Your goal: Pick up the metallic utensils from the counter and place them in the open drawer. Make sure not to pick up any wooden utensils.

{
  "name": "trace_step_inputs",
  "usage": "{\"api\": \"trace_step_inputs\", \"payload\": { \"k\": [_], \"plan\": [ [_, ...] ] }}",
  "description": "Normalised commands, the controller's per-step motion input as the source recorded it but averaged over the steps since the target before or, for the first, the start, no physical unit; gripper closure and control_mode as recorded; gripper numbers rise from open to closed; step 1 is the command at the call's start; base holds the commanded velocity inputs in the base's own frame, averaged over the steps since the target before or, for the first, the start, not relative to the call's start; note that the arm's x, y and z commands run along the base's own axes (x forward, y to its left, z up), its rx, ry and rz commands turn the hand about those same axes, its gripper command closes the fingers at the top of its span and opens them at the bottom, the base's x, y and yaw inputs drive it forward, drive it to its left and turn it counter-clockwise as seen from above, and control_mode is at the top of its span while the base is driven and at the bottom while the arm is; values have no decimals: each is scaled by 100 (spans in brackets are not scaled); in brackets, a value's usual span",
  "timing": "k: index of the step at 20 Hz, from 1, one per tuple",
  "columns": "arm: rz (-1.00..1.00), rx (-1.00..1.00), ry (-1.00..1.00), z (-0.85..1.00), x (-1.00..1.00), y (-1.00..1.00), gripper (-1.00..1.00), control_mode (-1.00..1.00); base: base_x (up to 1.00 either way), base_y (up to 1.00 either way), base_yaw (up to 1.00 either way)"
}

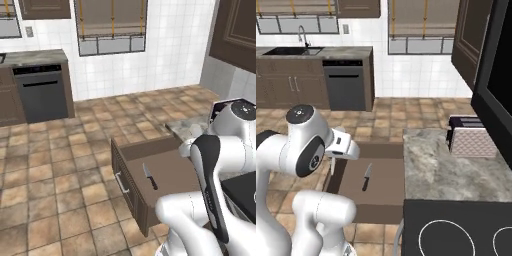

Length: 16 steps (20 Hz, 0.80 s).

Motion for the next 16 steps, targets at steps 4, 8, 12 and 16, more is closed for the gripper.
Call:
{"api": "trace_step_inputs", "payload": {
  "k": [4, 8, 12, 16],
  "plan": [
    [0, 0, 0, 0, 0, 0, 100, 100, 8, 0, 30],
    [0, 0, 0, 0, 0, 0, 100, 100, 0, 0, 8],
    [0, 0, 0, 0, 0, 0, 100, 100, 0, 0, 0],
    [0, 0, 0, 0, 0, 0, 100, 100, 0, 0, 0]
  ]
}}
